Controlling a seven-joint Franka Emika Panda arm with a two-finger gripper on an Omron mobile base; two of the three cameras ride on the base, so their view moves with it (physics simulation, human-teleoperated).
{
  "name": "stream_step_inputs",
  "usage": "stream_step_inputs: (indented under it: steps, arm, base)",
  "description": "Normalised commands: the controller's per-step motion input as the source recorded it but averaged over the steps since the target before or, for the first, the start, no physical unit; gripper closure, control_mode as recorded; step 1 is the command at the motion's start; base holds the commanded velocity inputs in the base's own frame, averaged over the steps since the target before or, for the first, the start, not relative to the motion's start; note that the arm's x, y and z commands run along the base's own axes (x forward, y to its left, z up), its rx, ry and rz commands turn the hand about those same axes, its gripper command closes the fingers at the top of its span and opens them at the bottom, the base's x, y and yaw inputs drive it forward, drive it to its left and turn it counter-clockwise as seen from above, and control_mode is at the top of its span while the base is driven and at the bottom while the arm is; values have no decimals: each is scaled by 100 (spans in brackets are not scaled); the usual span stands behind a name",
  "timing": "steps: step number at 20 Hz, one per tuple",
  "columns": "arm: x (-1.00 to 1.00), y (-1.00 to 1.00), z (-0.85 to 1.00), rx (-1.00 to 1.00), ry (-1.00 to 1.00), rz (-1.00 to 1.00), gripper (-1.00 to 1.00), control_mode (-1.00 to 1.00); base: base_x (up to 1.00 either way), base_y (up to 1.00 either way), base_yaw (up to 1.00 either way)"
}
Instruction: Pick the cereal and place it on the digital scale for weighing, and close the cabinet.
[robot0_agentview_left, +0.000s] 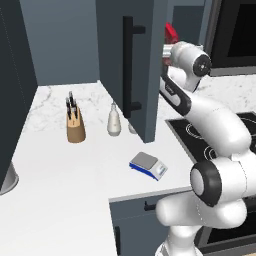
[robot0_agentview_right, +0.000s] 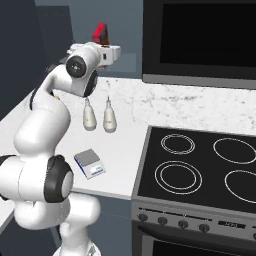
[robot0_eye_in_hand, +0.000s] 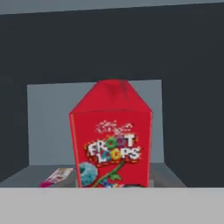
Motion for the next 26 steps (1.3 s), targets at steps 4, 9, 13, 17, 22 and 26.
stream_step_inputs:
  steps: [4, 9, 13, 17, 22, 26]
  arm:
    - [-100, 0, 70, 0, -3, 25, 100, -100]
    - [-100, 0, 57, 0, 16, 27, 100, -100]
    - [-100, -29, -6, 0, 15, 23, 100, -100]
    - [-100, -29, -55, 0, 0, 24, 100, -100]
    - [-100, -47, -89, 0, 4, 26, 100, -100]
    - [-70, -17, -90, 0, 3, 28, 100, -100]
  base:
    - [0, 0, 0]
    - [0, 0, 0]
    - [0, 0, 0]
    - [0, 0, 0]
    - [0, 0, 0]
    - [0, 0, 0]
